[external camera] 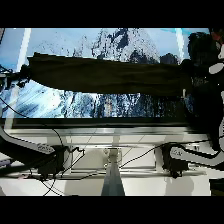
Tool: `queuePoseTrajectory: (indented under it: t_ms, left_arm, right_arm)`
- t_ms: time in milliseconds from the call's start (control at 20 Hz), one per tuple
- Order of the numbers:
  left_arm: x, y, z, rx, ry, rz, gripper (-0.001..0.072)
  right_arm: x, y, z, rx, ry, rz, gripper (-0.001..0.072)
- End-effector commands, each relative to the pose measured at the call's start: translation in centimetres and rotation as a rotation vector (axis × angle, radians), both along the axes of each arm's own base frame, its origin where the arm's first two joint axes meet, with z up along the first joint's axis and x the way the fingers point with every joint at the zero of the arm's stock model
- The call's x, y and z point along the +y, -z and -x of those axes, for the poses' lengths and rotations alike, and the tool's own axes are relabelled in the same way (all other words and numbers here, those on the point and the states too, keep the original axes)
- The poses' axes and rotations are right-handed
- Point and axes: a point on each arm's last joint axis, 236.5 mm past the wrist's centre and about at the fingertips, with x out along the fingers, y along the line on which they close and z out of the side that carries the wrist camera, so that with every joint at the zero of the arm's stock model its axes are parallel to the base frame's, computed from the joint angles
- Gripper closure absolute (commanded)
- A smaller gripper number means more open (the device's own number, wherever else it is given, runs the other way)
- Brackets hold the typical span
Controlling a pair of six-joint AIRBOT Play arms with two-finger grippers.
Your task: Fold the clothes and pants, and hang the long-sleeved shirts on hangers.
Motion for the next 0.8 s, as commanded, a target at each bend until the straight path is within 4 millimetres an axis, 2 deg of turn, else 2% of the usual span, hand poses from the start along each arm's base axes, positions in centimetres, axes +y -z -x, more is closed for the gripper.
queuePoseTrajectory:
  t_ms: [0,100,200,300,350,500,600,750]
  left_arm:
    - [0.0,-5.2,-2.6,-0.113,0.067,-0.093,0.0689]
    - [-2.0,-9.9,-3.4,-0.178,0.213,-0.185,0.0689]
    - [-3.9,-15.7,-3.6,-0.259,0.280,-0.244,0.0689]
    - [-6.7,-21.1,-2.5,-0.323,0.349,-0.281,0.0689]
    - [-8.1,-23.2,-1.6,-0.341,0.390,-0.304,0.0689]
    - [-12.3,-29.3,1.5,-0.402,0.494,-0.383,0.0688]
    - [-14.6,-32.8,3.1,-0.462,0.527,-0.412,0.0689]
    - [-18.2,-36.4,5.5,-0.525,0.579,-0.420,0.0689]
  right_arm:
    - [3.3,-4.4,-3.4,-0.136,-0.087,0.084,0.0374]
    - [6.0,-6.6,-5.3,-0.226,-0.116,0.093,0.0414]
    - [9.5,-7.4,-6.3,-0.247,-0.148,0.050,0.0475]
    - [13.9,-7.9,-7.3,-0.260,-0.209,0.018,0.0585]
    - [16.4,-8.1,-7.6,-0.267,-0.249,0.005,0.0678]
    - [25.0,-8.5,-8.1,-0.288,-0.374,-0.060,0.0685]
    - [31.3,-8.5,-7.7,-0.284,-0.449,-0.131,0.0686]
    - [41.5,-7.5,-4.9,-0.212,-0.592,-0.254,0.0686]
